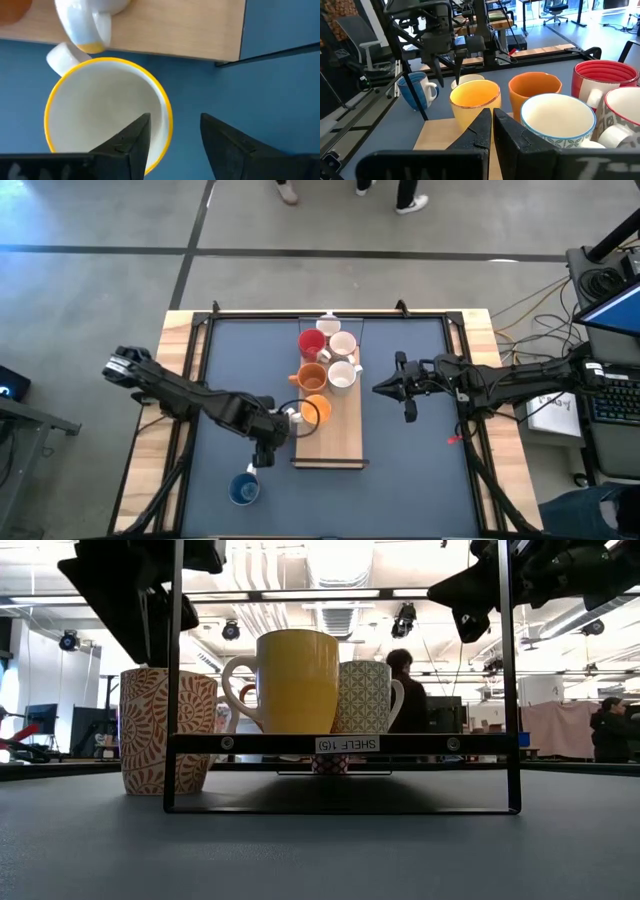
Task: Place coffee mugs
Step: Put the orange patterned mug on the shelf
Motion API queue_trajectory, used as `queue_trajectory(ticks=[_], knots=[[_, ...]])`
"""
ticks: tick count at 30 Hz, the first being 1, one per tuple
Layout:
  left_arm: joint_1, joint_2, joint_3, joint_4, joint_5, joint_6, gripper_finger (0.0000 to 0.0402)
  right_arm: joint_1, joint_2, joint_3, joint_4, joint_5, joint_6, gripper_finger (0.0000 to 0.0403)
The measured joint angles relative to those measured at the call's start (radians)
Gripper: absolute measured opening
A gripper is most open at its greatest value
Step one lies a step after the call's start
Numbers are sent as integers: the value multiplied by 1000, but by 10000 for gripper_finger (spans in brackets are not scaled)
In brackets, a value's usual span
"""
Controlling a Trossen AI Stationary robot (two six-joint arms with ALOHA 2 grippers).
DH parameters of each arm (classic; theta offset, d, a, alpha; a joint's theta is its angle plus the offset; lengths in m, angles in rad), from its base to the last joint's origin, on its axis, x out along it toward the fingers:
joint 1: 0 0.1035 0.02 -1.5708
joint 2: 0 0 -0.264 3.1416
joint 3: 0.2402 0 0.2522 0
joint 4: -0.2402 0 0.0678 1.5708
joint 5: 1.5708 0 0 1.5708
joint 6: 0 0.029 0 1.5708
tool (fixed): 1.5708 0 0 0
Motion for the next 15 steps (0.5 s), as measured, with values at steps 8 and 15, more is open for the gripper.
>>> queue_trajectory(ticks=[8, 15], knots=[[0, 43, 0, -1, -1, 7, 143, 0, 0, 0, -2, 0, 5, 9], [0, 85, 0, 0, -2, 16, 124, 0, 0, 0, -2, 0, 4, 9]])
